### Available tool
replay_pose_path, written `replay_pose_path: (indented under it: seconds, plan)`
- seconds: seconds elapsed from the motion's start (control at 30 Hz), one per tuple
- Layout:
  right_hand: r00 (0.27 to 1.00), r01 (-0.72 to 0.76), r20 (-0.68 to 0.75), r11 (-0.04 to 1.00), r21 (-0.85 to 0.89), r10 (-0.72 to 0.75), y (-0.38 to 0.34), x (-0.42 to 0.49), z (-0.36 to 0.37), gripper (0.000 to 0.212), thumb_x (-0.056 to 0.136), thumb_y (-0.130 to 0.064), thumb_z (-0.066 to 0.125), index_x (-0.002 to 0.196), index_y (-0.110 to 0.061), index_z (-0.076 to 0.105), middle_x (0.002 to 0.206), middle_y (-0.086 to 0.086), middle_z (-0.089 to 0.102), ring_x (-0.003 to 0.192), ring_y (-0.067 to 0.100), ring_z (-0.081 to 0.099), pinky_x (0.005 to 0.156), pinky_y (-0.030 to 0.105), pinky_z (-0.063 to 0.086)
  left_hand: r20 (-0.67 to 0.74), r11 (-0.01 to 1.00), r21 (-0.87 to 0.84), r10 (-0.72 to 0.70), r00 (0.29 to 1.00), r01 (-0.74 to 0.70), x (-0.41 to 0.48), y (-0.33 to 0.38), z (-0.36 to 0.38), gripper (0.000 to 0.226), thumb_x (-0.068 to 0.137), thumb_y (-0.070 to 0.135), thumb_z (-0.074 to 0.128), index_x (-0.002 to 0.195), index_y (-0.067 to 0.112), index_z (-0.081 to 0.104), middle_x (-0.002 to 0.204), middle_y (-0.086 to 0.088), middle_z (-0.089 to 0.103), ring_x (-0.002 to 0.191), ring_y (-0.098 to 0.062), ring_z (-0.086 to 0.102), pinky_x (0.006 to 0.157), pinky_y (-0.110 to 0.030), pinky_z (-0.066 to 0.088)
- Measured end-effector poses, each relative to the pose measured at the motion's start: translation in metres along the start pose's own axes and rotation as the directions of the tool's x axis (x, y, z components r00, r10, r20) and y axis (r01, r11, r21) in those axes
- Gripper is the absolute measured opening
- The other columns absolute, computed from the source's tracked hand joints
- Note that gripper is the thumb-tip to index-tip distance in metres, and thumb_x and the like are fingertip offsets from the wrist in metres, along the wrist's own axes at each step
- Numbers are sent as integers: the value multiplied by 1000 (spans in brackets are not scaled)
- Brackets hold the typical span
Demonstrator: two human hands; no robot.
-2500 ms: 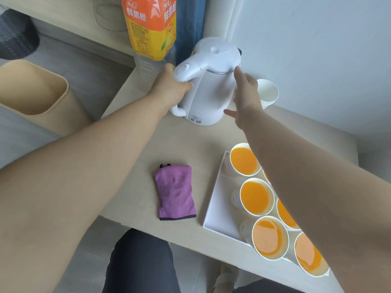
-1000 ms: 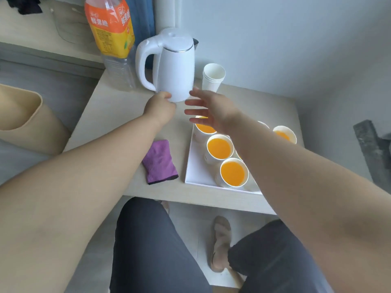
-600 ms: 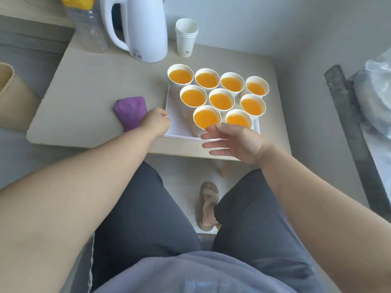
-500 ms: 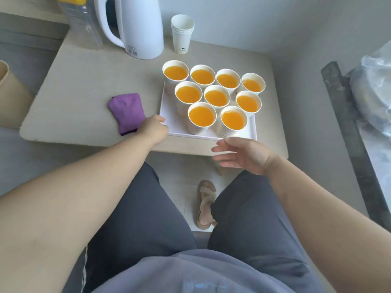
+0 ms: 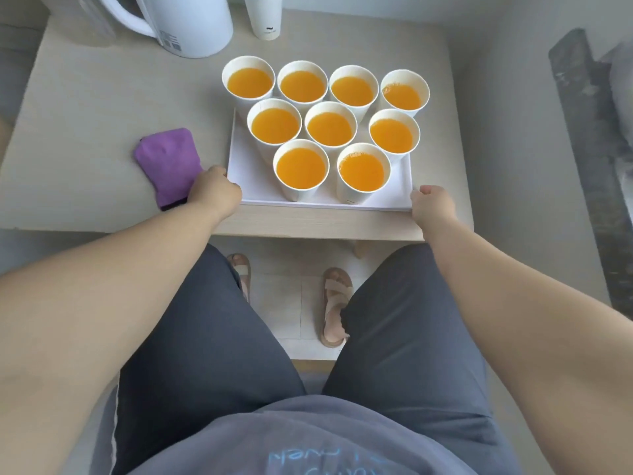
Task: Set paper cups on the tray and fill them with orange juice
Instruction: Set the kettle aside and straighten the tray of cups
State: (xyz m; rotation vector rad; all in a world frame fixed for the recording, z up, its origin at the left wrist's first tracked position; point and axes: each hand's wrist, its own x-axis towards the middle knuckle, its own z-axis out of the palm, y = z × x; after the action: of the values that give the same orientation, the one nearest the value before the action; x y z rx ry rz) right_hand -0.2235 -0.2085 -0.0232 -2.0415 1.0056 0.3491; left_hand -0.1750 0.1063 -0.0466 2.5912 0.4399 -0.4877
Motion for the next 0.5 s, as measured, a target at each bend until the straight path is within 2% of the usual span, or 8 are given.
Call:
replay_pose_path:
  seconds: [0.03, 0.07, 0.13, 0.17, 0.23, 0.3, 0.37, 0.5]
  plan:
    - [1000, 19, -12, 999, -35, -19, -1, 3, 3, 23, 97, -11, 37, 82, -18, 53, 77, -1, 44, 83, 24, 38, 55, 25, 33, -7, 1000, 15, -11, 1000, 11, 2, 0, 0, 39, 91, 6, 40, 126, -8, 49, 126, -28, 52, 112, -45, 52, 84, -46, 47]
    - [999, 33, -24, 997, -68, -34, -1, 6, 6, 24, 97, -11, 37, 83, -17, 55, 78, 1, 47, 81, 26, 39, 57, 25, 35, -12, 1000, 19, -20, 1000, 21, 5, 1, 1, 37, 91, 5, 40, 123, -9, 51, 124, -28, 53, 110, -45, 53, 82, -46, 48]
    - [996, 50, -69, 990, -130, -59, -3, 10, 10, 26, 98, -15, 40, 112, -14, 62, 98, 4, 59, 85, 27, 50, 67, 26, 39, -22, 999, 27, -44, 999, 44, 12, 1, 4, 30, 89, 2, 40, 111, -9, 57, 115, -28, 58, 104, -46, 56, 71, -42, 46]
    - [993, 59, -88, 984, -169, -74, -3, 11, 11, 28, 99, -19, 42, 117, -11, 60, 103, 5, 62, 85, 24, 51, 69, 27, 39, -28, 998, 34, -50, 998, 51, 13, 2, 5, 28, 88, 2, 41, 107, -10, 59, 112, -30, 60, 102, -46, 57, 69, -44, 47]
    - [988, 88, -100, 967, -239, -115, -2, 15, 13, 27, 98, -23, 45, 111, -7, 63, 95, 7, 62, 78, 21, 50, 68, 28, 40, -40, 997, 35, -67, 997, 68, 17, 1, 8, 25, 90, 6, 43, 100, -11, 59, 106, -31, 62, 99, -47, 59, 72, -48, 50]
    - [984, 108, -105, 951, -290, -144, -2, 19, 12, 30, 97, -25, 47, 105, -2, 64, 94, 14, 66, 74, 22, 49, 67, 31, 43, -50, 995, 29, -89, 995, 90, 21, 1, 10, 26, 94, 14, 47, 94, -8, 61, 100, -28, 66, 95, -44, 62, 68, -42, 46]
    - [981, 119, -107, 939, -322, -161, -1, 24, 11, 33, 96, -23, 47, 104, 2, 66, 91, 17, 66, 73, 23, 49, 70, 35, 49, -45, 993, 17, -118, 992, 119, 24, 0, 10, 27, 94, 19, 51, 96, -4, 64, 96, -23, 69, 92, -39, 65, 66, -35, 44]
    - [981, 132, -77, 903, -408, -179, 0, 35, 12, 23, 96, -20, 44, 82, -8, 59, 74, 6, 54, 74, 26, 49, 59, 28, 39, 5, 990, -19, -141, 990, 141, 27, -2, 5, 14, 92, 15, 56, 86, 3, 61, 92, -18, 71, 85, -36, 69, 63, -34, 47]
